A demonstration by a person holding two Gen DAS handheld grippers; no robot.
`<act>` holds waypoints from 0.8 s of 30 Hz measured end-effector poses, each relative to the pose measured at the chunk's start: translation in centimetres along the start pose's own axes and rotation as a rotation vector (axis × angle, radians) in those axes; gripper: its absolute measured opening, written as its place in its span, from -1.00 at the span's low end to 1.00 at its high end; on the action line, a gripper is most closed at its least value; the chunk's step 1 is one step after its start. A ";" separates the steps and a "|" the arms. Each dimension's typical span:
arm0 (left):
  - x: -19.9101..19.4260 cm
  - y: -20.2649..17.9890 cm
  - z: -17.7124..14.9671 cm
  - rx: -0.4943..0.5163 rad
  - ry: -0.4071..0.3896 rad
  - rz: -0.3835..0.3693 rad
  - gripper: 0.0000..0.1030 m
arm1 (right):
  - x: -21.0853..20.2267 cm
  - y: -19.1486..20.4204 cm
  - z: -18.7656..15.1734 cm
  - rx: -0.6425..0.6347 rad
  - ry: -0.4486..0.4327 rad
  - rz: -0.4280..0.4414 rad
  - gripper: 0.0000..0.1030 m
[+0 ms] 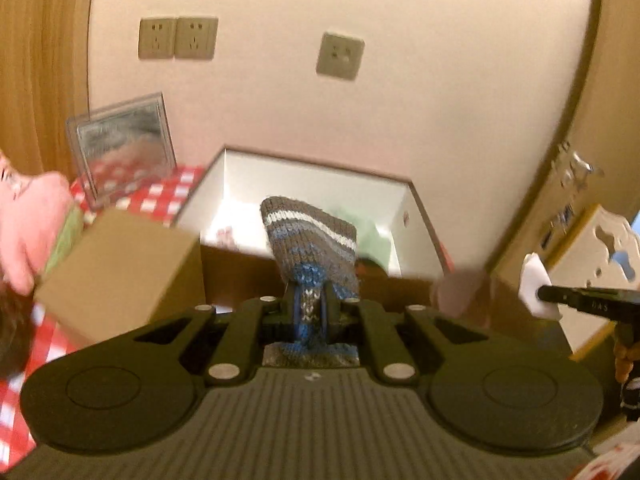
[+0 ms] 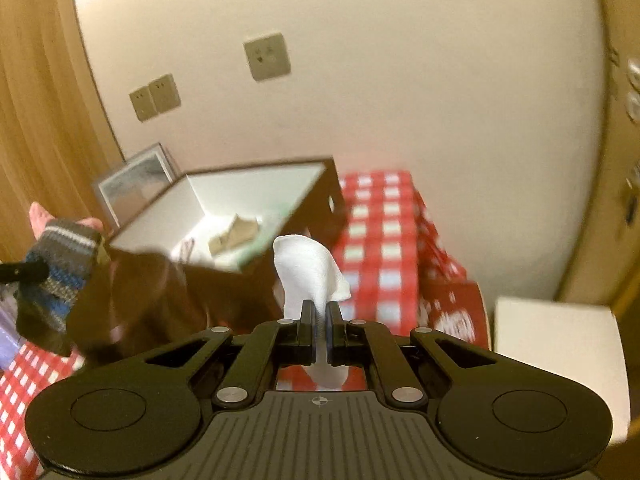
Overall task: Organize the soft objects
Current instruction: 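Carry the tissue and striped sock into the white box and open both tools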
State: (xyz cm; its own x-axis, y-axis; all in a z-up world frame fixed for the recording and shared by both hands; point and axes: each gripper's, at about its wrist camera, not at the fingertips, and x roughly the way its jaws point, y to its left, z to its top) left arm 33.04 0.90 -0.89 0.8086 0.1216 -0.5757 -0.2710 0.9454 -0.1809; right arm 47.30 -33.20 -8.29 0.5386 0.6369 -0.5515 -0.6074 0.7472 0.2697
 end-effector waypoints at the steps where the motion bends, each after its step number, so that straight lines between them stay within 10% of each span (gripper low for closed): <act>1: 0.6 -0.1 0.8 -0.005 -0.009 -0.004 -0.84 | 0.5 0.3 0.7 -0.013 -0.010 0.008 -0.91; 24: 17.5 -3.2 11.2 0.012 0.057 -0.037 -0.69 | 17.4 4.8 11.9 -0.119 0.029 0.141 -0.91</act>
State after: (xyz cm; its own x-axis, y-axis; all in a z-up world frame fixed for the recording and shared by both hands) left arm 53.87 3.35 -1.48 0.7869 0.0693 -0.6132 -0.2348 0.9525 -0.1937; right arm 60.72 -16.29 -7.21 0.4276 0.7265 -0.5379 -0.7413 0.6224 0.2513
